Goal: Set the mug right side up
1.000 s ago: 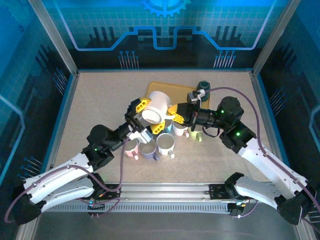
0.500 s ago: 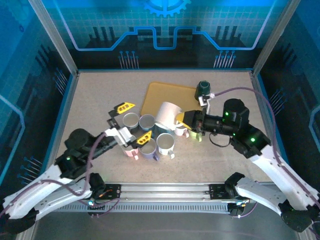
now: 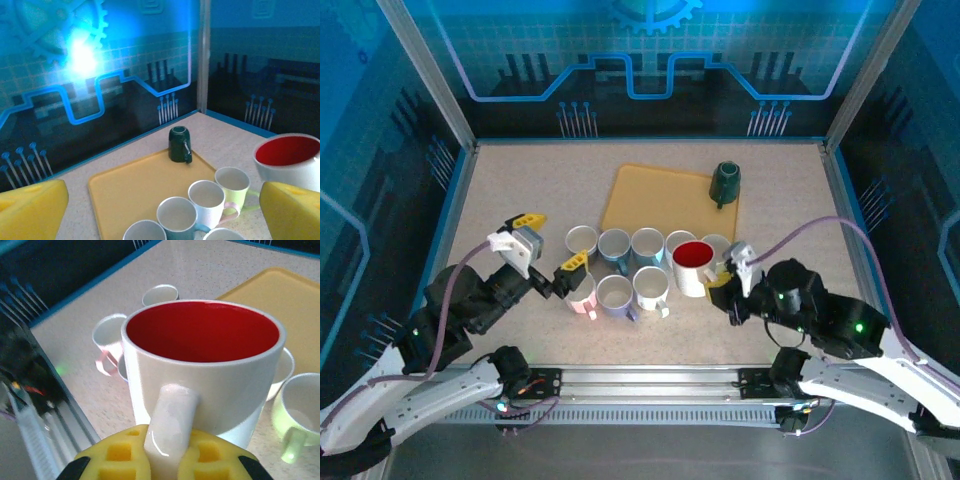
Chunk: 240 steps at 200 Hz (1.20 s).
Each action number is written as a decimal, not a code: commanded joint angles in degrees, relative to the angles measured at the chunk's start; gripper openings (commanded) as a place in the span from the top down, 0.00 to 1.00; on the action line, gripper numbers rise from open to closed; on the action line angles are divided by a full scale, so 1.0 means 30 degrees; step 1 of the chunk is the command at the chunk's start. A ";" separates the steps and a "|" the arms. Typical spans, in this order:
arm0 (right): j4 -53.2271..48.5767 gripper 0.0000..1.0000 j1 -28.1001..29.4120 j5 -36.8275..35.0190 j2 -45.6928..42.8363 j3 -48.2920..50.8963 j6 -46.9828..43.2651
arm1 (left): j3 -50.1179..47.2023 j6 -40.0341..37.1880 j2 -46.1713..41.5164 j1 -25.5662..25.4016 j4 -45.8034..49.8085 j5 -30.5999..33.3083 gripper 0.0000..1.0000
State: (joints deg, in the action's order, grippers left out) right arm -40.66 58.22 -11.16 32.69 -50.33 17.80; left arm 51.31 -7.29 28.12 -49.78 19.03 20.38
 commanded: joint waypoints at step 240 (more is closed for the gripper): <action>0.9858 1.00 0.8460 -1.0876 -0.3400 1.4083 0.6024 | -0.2206 0.2180 0.0636 0.0157 -0.1186 0.1293 0.01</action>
State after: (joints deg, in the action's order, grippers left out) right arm -22.39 87.46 -49.12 21.17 -9.72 33.54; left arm 45.12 -2.20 29.91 -49.67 17.47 24.80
